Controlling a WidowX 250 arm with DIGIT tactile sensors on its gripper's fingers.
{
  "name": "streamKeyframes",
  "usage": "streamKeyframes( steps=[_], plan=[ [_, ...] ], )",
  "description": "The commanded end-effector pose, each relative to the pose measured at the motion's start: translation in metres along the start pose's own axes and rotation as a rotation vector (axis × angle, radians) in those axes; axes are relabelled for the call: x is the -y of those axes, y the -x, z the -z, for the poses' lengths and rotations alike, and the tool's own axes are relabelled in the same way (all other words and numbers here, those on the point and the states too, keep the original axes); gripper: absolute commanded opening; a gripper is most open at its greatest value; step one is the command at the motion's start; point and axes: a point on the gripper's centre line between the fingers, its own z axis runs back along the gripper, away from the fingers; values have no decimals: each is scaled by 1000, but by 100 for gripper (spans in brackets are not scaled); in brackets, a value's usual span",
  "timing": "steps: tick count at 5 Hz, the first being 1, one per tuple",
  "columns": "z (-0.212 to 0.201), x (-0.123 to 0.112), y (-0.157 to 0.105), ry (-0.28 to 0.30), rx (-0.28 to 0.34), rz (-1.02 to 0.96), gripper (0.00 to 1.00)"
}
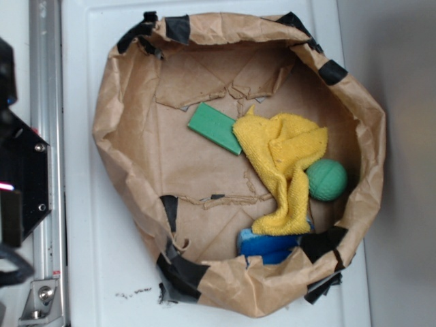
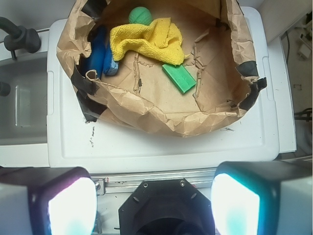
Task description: Grab the green block.
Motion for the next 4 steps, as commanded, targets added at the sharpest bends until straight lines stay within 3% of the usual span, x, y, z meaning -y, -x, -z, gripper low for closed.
streamKeyframes(
  steps=[1, 2, 3, 4],
  plan=[
    [0, 0, 0, 0, 0, 0, 100],
    [12, -19, -31, -52, 73, -4, 100],
    [40, -39, -75, -57, 133, 78, 100],
    [77, -48, -113, -185, 157, 240, 100]
  ],
)
